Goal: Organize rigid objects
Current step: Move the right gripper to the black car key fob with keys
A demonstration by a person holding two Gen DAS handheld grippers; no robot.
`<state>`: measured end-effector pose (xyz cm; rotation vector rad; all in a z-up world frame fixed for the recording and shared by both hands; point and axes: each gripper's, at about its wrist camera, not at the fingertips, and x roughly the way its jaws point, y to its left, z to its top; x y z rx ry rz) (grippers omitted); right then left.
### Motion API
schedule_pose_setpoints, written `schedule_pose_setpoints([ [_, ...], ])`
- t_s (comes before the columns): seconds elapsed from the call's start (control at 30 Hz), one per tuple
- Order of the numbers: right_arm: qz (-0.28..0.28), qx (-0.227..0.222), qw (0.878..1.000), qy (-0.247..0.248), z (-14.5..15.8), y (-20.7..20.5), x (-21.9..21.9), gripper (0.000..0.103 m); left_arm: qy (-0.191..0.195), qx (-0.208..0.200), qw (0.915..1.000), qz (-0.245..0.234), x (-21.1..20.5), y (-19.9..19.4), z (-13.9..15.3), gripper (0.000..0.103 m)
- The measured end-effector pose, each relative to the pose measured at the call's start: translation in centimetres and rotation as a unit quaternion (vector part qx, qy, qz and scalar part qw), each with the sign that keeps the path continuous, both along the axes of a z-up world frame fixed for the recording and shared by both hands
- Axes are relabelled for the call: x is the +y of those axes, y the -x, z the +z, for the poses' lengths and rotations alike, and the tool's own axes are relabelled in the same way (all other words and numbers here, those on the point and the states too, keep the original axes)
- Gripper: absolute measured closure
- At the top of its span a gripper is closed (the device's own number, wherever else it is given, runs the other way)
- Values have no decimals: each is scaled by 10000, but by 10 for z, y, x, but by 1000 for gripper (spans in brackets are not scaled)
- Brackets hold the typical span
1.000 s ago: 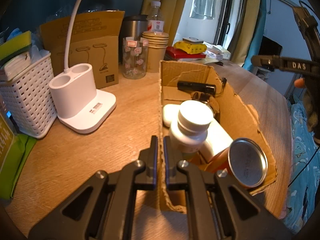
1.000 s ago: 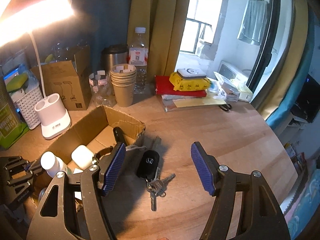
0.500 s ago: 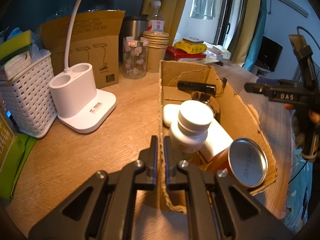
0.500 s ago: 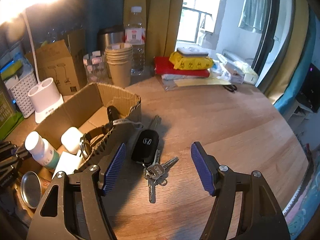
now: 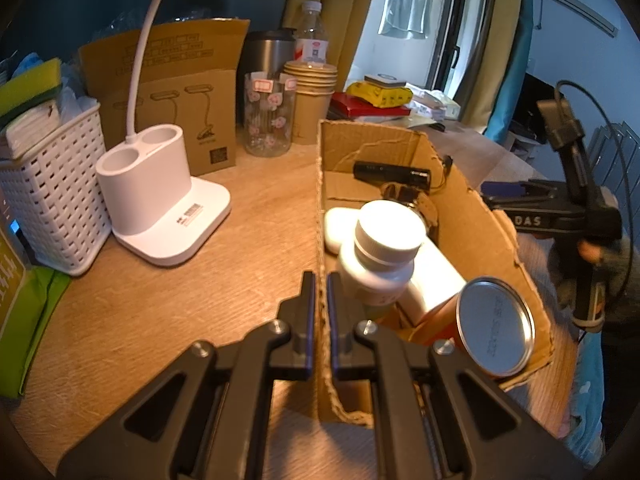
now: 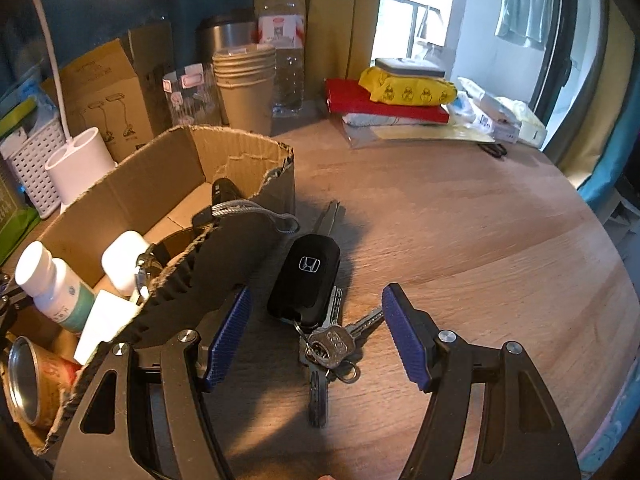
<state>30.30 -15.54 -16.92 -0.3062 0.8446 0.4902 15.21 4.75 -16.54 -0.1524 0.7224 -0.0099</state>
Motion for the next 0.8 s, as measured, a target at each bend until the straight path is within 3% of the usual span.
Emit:
schedule_pose_setpoints([
  [0.8, -29, 183, 9998, 104, -19, -19, 10, 32, 10, 14, 10000, 0, 0, -1, -1, 97],
])
